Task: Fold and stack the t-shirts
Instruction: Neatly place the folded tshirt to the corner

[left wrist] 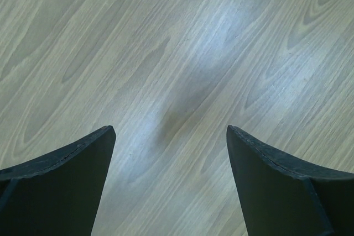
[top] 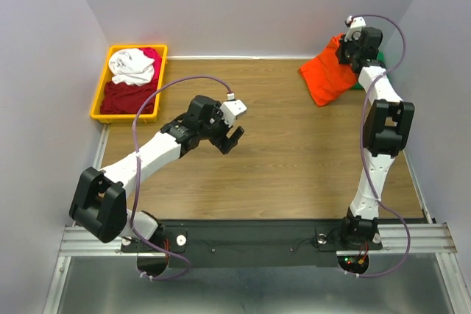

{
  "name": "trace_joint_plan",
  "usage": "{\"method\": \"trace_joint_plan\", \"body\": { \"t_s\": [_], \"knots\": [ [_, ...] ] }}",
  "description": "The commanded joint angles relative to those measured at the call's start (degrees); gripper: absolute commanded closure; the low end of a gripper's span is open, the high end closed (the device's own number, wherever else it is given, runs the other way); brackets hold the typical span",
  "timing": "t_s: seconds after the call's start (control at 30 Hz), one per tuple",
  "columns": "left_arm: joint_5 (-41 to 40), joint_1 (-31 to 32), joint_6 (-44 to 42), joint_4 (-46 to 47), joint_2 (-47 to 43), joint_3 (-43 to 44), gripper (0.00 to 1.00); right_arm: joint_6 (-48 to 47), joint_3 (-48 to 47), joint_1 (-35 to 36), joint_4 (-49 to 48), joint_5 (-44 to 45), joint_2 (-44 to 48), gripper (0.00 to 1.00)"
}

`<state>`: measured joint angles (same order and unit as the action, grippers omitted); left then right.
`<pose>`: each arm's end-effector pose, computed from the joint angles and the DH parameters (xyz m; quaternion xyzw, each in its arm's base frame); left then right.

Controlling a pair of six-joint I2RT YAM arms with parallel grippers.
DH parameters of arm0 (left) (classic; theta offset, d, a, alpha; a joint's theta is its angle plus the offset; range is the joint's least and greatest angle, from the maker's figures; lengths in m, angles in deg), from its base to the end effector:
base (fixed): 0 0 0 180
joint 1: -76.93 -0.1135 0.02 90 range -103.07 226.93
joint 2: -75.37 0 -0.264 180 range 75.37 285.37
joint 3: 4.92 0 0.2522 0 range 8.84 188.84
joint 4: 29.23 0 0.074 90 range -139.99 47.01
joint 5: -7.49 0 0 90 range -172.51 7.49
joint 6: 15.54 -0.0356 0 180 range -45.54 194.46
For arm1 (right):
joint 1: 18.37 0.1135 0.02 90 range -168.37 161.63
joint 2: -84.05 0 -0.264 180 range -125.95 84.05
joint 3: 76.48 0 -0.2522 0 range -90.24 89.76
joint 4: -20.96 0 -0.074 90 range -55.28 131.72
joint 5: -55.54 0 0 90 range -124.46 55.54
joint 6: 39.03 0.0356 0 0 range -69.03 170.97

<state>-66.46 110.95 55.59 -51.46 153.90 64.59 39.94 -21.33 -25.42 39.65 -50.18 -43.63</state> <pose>0.2507 -0.1811 0.2766 0.4456 0.7421 -0.1846 0.4654 0.5311 -0.0560 0.2703 -0.1053 0.8158 0.0241 0.5682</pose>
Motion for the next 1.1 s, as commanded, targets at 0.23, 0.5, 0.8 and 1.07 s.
{"method": "trace_joint_plan", "body": {
  "t_s": [0.23, 0.5, 0.8, 1.07],
  "knots": [
    [-0.15, -0.97, 0.86, 1.79, -2.58, -1.34, 0.06, -2.6, -11.34, -0.33, -1.06, 2.1, -1.26, 0.99],
    [-0.06, -1.15, 0.94, 2.14, -2.32, -0.99, 0.06, -4.09, -13.98, -0.6, -0.54, 2.28, -0.99, 0.99],
    [0.82, -1.24, 0.77, 1.88, -1.27, -0.2, 0.06, -5.23, -16.61, -2.09, 0.43, 2.1, -2.4, 0.99],
    [1.0, -1.33, 0.42, 0.82, -0.56, 0.33, 0.06, -6.81, -19.16, -4.28, 0.96, 1.49, -5.03, 0.99]
  ]
}}
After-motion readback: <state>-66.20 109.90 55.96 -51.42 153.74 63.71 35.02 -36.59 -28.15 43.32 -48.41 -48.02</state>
